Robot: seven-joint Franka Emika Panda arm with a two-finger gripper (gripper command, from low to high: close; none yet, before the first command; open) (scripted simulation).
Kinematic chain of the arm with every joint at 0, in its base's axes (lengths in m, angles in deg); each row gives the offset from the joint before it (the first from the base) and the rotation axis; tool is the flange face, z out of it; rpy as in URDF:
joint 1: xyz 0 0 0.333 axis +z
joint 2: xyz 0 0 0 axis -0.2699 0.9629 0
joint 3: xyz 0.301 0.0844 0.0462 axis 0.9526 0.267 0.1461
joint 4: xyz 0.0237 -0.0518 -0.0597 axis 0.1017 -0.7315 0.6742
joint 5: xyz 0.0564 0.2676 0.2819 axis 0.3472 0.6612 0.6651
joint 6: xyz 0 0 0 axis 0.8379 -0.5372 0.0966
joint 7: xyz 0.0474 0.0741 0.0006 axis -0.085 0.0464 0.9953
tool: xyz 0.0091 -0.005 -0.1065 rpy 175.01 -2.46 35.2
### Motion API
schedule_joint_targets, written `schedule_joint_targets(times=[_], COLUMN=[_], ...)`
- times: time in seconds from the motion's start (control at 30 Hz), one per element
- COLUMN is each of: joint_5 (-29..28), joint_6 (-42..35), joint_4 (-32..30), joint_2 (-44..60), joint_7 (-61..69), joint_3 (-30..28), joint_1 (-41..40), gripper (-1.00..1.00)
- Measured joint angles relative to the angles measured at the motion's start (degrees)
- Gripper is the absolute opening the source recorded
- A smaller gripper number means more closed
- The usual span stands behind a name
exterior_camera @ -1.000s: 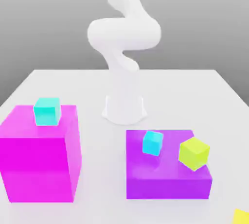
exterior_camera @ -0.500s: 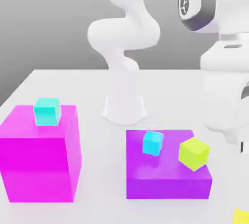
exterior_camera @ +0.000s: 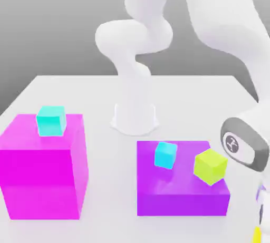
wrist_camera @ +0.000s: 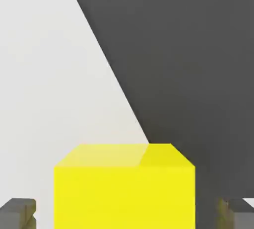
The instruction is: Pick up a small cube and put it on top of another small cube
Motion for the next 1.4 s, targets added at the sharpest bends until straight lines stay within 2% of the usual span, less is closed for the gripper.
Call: schedule_joint_targets(times=[0.13, 0.27, 0.6, 0.77, 1.13, 1.27, 1.3, 1.4], joint_5=[0.01, 1.44, 3.73, 3.17, 1.13, 0.97, 0.96, 0.96], joint_6=[0.20, -5.02, -16.98, -22.87, -35.48, -28.68, -26.92, -26.92], joint_4=[0.08, -1.54, -9.83, -14.08, -23.51, -28.98, -30.10, -30.10], joint_2=[0.36, -6.53, -27.46, -37.74, -59.81, -58.43, -57.78, -57.78], joint_7=[0.05, 0.92, -3.62, -7.18, -15.26, -15.56, -15.51, -15.51], joint_3=[-0.08, 0.70, -8.60, -11.94, -19.46, -20.57, -20.74, -20.74], joint_1=[0.10, -0.78, -9.99, -18.15, -30.83, -32.29, -32.37, -32.37], gripper=[-1.00, -1.00, -1.00, -1.00, -1.00, -1.00, 1.00, 1.00])
